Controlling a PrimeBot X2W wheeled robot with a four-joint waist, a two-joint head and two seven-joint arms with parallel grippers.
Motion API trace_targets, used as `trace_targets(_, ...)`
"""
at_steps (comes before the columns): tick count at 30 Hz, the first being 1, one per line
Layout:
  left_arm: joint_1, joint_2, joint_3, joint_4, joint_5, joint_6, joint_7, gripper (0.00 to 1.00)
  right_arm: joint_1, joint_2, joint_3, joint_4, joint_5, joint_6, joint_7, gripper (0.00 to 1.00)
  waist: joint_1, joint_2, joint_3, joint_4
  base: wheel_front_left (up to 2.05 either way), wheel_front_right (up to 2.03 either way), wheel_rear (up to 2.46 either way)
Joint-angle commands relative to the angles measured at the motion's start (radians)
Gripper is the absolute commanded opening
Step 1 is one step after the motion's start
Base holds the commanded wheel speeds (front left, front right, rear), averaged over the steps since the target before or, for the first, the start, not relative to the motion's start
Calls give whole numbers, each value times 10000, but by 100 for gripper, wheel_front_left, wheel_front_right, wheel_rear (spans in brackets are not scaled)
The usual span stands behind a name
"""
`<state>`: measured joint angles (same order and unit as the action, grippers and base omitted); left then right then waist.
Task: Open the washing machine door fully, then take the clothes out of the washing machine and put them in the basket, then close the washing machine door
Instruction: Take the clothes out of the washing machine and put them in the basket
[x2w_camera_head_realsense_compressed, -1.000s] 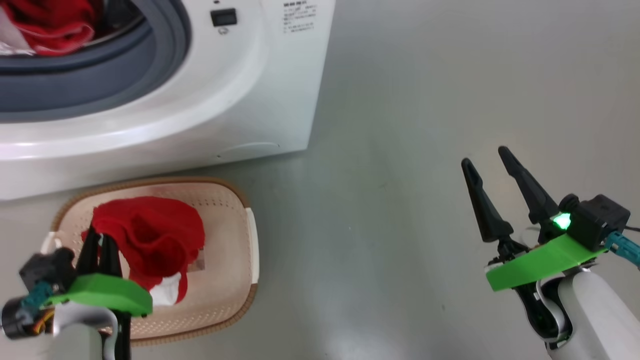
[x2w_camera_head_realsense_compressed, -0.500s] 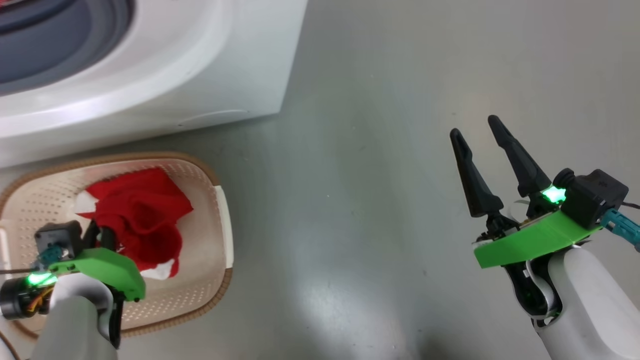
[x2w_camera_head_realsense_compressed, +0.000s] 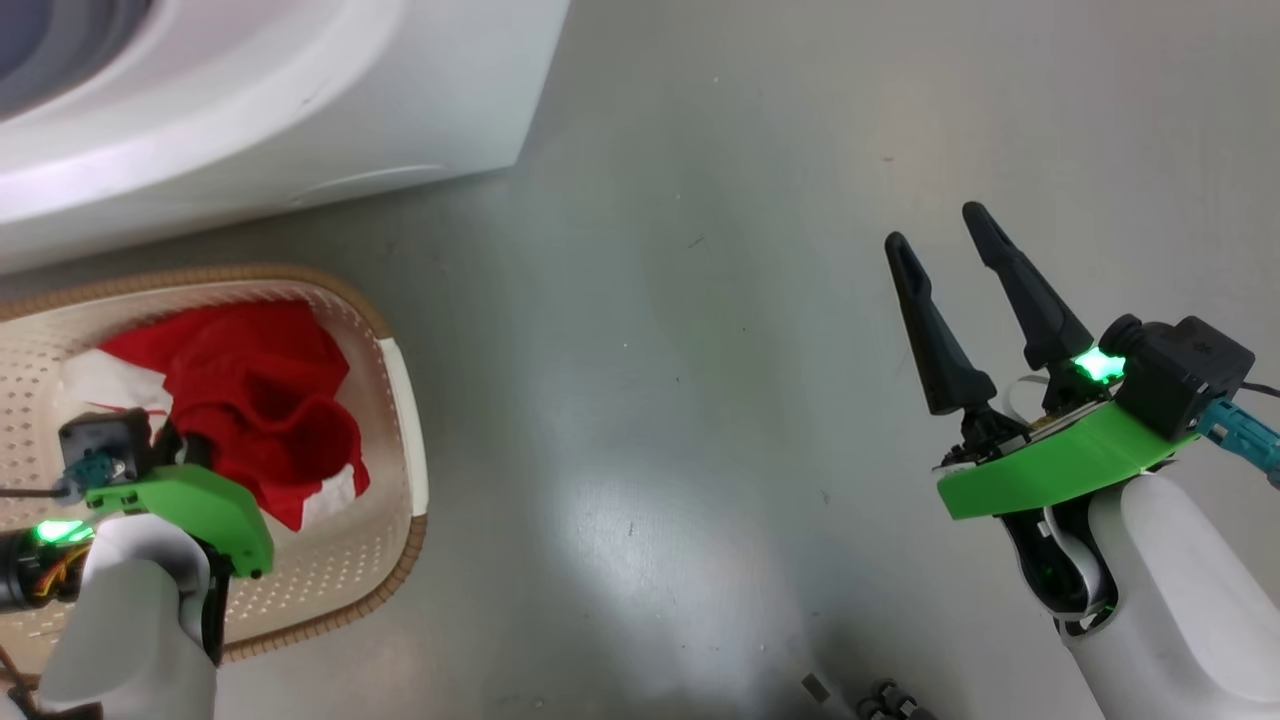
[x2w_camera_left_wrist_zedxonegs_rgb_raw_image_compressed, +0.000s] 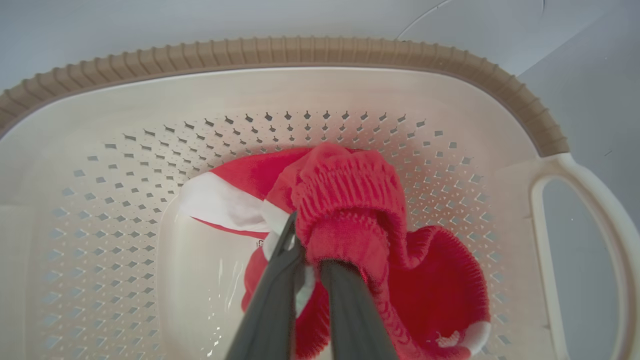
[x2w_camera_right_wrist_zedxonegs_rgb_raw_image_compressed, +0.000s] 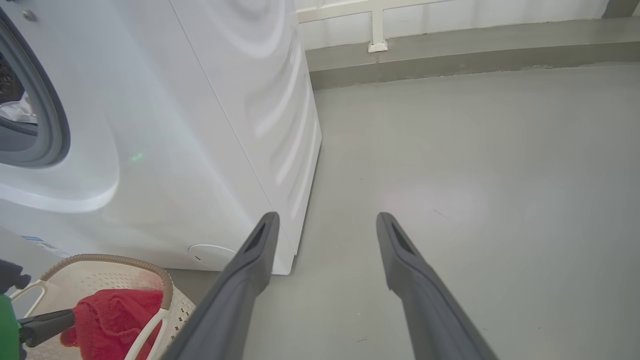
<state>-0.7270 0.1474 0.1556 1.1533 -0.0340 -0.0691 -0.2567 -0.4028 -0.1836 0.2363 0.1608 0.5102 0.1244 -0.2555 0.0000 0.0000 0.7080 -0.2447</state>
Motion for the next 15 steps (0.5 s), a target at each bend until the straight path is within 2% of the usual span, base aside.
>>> trace_targets(1,93,403,149,4,71,123,-51,0,61,-101,117,-256,51,63,-63,100,0,0,138,18,0,0,0)
trace_targets(4,-79,456,105,140,50,132,-51,0,10,-106,121,-285,44,63,-63,100,0,0,241,19,0,0,0)
trace_targets(5,-128,464,93,193,40,140,-51,5,-2,-109,112,-291,42,63,-63,100,0,0,260,26,0,0,0)
trace_targets(7,-218,487,81,280,12,167,-51,34,-22,-111,115,-287,36,63,-63,100,0,0,276,28,0,0,0)
trace_targets(8,-246,491,76,312,-4,177,-51,44,-23,-112,123,-277,31,63,-63,100,0,0,262,32,0,0,0)
trace_targets(9,-266,494,67,344,-18,182,-51,49,-25,-112,131,-265,28,63,-63,100,0,0,246,36,0,0,0)
trace_targets(10,-282,499,60,369,-32,186,-51,62,-26,-108,141,-252,28,63,-63,100,0,0,224,37,0,0,0)
trace_targets(12,-287,505,50,405,-65,192,-51,96,-29,-96,163,-221,30,63,-63,100,0,0,161,39,0,0,0)
trace_targets(13,-275,502,50,422,-89,190,-51,100,-27,-90,175,-203,34,63,-63,100,0,0,114,41,0,0,0)
trace_targets(15,-234,491,60,436,-142,187,-51,100,-10,-84,184,-168,44,63,-63,100,0,0,6,54,0,0,0)
